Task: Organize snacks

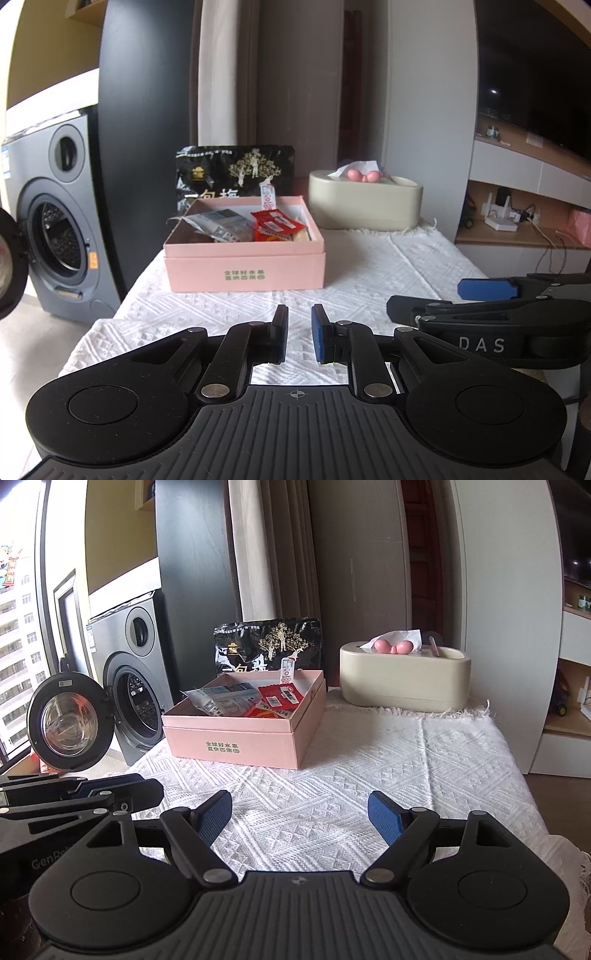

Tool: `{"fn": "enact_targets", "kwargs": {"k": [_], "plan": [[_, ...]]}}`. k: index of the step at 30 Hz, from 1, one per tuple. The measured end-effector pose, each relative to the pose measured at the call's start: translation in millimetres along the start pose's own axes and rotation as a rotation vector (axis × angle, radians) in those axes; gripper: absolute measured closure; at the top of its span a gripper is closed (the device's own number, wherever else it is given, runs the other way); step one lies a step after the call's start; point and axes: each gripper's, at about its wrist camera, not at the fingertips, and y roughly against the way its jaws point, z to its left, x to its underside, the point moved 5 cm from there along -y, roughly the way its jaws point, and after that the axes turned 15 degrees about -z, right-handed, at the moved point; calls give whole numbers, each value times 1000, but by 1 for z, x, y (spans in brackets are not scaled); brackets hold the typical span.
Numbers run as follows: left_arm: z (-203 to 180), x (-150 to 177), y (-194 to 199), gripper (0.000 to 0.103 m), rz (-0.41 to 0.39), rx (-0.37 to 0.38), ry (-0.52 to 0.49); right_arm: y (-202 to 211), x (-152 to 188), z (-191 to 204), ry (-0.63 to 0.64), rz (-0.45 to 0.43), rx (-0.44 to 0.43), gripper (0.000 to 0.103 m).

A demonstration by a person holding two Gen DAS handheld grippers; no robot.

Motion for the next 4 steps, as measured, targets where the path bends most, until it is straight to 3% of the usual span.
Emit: {"fn": "enact_targets", "kwargs": {"k": [4], "plan": [[2,4,-2,85,14,-31,0,-6,7,-5,-5,13,-10,14]]}}
